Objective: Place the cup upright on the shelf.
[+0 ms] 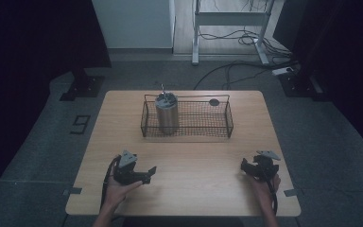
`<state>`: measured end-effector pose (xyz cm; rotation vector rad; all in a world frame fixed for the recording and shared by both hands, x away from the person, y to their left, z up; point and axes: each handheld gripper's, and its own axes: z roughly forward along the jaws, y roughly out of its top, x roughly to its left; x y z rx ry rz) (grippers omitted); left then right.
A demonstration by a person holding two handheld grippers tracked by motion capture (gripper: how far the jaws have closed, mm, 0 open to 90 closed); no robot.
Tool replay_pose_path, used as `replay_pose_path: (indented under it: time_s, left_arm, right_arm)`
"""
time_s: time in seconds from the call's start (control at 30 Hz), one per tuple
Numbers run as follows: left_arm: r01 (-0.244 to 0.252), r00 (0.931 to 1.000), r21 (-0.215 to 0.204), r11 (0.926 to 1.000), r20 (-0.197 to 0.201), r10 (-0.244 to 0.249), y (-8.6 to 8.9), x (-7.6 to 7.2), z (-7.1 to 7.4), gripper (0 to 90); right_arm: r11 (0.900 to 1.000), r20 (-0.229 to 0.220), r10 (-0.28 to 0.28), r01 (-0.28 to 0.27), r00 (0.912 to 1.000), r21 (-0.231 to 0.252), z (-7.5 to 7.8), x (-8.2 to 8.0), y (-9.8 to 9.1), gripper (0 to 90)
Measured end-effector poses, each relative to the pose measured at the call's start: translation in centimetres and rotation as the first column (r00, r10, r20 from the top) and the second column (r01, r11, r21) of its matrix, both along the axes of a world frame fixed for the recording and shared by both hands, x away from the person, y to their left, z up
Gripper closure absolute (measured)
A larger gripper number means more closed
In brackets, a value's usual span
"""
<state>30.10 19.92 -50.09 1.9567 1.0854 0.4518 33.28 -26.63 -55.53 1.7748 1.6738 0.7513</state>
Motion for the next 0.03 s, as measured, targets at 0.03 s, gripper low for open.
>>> replay_pose_path:
  time_s: [0.03]
  left_arm:
    - [0.0,1.0,0.0,1.0,0.0,0.0,0.0,0.0,0.0,3.7]
  right_arm:
    - [1.0,0.0,0.0,0.0,1.0,0.0,0.0,0.0,0.0,13.4]
